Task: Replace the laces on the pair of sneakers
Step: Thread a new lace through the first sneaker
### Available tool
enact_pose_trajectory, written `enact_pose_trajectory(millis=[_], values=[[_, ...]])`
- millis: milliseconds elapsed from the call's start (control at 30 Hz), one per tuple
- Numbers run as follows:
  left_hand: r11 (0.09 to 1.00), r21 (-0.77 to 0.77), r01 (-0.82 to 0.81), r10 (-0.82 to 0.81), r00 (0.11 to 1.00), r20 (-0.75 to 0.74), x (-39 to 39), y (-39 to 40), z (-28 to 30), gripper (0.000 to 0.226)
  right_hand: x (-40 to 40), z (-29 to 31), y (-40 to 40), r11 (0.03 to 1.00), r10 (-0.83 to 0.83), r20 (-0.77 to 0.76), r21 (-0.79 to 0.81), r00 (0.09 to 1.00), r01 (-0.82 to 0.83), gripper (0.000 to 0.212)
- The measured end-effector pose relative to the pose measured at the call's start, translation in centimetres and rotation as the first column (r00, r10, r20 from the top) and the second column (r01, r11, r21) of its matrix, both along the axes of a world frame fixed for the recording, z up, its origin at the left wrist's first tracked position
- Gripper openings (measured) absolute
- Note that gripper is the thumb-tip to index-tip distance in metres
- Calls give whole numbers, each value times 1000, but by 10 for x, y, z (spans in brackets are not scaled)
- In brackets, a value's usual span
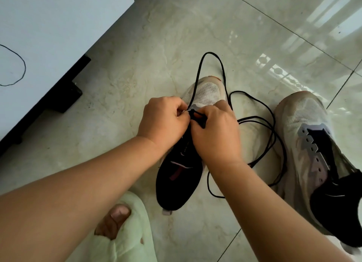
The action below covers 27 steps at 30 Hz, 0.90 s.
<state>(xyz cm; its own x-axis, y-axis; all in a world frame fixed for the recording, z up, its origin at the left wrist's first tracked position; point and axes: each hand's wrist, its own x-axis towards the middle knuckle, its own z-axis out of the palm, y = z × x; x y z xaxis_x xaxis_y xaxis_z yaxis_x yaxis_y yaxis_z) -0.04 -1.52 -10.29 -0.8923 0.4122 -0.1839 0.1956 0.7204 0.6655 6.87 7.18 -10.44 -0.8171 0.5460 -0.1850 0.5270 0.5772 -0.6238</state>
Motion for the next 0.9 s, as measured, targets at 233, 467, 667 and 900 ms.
enact_pose_trajectory(millis=[233, 467, 667, 900], values=[[999, 40, -2, -3, 989, 146, -9, -5, 2, 9, -7, -6, -1, 964, 131, 75, 225, 988, -145, 21], [998, 56, 4, -13, 987, 162, -7, -7, 0, 5, -5, -7, -2, 983, 135, -71, 135, 988, -124, 13], [997, 37, -63, 58, 991, 124, -3, -3, -3, 11, 26, 16, 2, 980, 46, -241, -179, 970, -91, 11], [997, 59, 51, -55, 995, 77, -4, -1, 4, 25, 45, 22, 3, 845, -86, -242, -531, 966, -58, 9]])
